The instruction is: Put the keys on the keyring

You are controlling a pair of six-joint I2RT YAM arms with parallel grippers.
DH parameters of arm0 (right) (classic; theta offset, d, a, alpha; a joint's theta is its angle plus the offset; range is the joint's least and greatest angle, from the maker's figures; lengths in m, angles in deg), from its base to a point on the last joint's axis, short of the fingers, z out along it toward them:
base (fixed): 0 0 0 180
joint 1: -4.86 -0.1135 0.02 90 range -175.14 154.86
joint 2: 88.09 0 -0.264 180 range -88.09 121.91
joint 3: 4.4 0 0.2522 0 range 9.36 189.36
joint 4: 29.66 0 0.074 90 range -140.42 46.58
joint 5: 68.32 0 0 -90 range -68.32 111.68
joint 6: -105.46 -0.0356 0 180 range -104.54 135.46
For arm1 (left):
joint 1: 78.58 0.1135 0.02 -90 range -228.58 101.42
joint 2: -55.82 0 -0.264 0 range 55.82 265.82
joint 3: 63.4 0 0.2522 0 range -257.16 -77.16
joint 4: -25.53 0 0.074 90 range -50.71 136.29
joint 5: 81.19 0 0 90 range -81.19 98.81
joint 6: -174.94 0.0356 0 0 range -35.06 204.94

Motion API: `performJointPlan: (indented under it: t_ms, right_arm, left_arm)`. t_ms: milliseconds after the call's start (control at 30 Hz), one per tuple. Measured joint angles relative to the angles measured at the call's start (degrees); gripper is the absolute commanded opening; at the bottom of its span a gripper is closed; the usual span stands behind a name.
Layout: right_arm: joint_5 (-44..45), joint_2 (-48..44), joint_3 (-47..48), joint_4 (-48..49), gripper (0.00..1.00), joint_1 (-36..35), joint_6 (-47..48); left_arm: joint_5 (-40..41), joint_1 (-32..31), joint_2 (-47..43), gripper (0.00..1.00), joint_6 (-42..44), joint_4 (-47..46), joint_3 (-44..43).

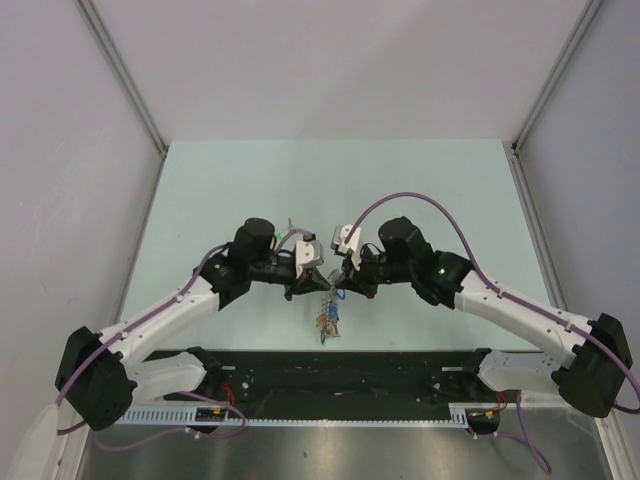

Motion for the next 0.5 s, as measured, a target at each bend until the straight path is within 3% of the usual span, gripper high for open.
performJointPlan:
  t_ms: [500]
  right_arm:
    - [2.03,1.44,0.74,-0.74,0.04,-1.22,0.20]
  left_arm:
    - [1.79,-0.35,0.09,0.00,-1.33,1.14,0.00]
